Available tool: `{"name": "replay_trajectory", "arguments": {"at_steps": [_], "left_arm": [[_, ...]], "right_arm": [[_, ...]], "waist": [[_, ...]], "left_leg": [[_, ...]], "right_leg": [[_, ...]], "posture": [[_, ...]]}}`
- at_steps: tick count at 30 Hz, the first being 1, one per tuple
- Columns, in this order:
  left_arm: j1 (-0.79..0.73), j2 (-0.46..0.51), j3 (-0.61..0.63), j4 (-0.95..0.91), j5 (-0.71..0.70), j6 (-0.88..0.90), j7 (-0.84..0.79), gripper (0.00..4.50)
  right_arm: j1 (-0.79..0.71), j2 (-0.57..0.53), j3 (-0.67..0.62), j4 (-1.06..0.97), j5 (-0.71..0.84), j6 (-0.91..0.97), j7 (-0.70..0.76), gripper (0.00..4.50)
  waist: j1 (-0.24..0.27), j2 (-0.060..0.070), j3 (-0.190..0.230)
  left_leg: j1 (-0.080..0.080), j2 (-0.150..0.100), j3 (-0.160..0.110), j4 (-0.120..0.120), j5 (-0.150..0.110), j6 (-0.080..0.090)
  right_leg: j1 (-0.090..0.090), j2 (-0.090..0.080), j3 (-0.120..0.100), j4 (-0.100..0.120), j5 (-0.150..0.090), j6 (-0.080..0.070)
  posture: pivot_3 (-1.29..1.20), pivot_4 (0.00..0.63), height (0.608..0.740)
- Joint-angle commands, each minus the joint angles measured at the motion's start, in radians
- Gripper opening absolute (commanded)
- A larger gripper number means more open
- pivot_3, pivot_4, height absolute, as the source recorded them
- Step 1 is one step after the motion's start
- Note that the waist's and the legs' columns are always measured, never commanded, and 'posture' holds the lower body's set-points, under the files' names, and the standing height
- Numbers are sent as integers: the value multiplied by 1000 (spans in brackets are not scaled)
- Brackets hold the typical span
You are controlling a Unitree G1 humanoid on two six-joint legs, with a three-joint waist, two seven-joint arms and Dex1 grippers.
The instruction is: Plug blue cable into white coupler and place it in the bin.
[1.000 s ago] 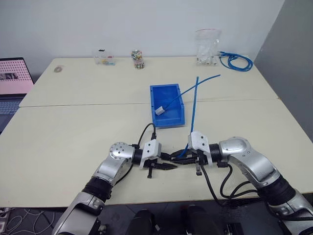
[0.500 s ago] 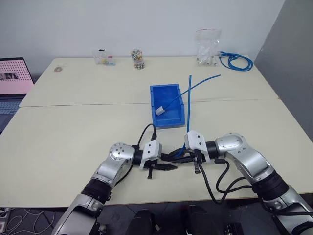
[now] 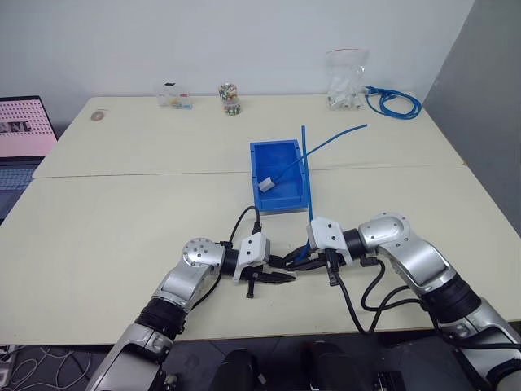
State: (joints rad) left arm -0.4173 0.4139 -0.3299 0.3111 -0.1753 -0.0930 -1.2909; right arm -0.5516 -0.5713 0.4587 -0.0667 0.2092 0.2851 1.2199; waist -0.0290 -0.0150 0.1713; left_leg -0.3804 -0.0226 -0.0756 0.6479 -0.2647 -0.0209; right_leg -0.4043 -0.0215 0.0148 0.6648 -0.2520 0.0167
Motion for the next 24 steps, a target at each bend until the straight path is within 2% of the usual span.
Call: {"name": "replay_trajectory", "arguments": {"at_steps": [1, 10, 20, 24], "left_arm": [[11, -1, -1, -28, 7, 7, 10, 776], [9, -3, 5, -30, 8, 8, 28, 776], [15, 0, 12, -44, 10, 13, 43, 776], [8, -4, 29, -47, 8, 9, 66, 776]], "right_arm": [[7, -3, 54, 25, -64, 48, 5, 163], [-17, 49, 85, 51, -70, 109, 15, 163], [4, 74, 97, 135, -110, 53, 10, 163], [4, 77, 66, 138, -96, 57, -2, 163]], "waist": [[0, 0, 0], [0, 0, -5], [-2, -1, -13], [-2, -1, -13]], "left_leg": [[0, 0, 0, 0, 0, 0], [1, 0, 0, 0, 0, 0], [3, 1, 0, -1, 0, 0], [8, 1, 0, -2, 0, 0]], "right_leg": [[0, 0, 0, 0, 0, 0], [0, 0, 0, 0, 0, 0], [2, 0, 0, 1, 0, 0], [7, 0, 0, 0, 0, 0]], "posture": [[0, 150, 740], [0, 150, 740], [0, 150, 740], [0, 150, 740]]}}
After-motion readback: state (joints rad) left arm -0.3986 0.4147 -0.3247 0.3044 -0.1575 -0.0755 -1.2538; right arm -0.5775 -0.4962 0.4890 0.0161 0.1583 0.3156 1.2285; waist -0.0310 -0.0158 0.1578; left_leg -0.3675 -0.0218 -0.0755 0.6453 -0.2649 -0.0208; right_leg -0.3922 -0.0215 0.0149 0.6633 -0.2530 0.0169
